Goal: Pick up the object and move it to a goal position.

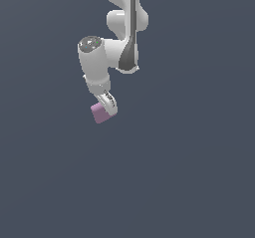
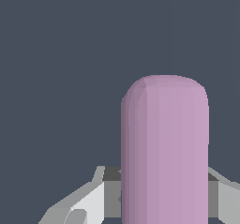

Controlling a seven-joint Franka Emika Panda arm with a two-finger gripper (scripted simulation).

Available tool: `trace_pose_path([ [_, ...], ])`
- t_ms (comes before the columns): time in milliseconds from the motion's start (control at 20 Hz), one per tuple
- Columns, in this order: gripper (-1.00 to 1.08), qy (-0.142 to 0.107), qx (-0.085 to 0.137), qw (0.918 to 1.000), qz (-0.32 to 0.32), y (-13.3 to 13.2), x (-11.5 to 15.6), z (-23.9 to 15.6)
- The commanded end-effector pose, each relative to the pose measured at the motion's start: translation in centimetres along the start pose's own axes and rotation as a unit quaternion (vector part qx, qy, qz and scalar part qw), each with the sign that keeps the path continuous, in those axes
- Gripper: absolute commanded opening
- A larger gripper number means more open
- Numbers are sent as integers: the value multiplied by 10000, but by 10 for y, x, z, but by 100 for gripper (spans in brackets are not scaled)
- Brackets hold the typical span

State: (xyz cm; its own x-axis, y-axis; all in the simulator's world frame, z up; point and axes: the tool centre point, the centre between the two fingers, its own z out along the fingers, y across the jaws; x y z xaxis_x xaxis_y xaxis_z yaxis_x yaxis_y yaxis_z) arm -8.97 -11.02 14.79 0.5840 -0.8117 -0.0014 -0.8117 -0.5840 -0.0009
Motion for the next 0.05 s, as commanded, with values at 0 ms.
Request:
trace_pose_path([
  [0, -100, 0, 1, 10000, -5, 3, 0, -1],
])
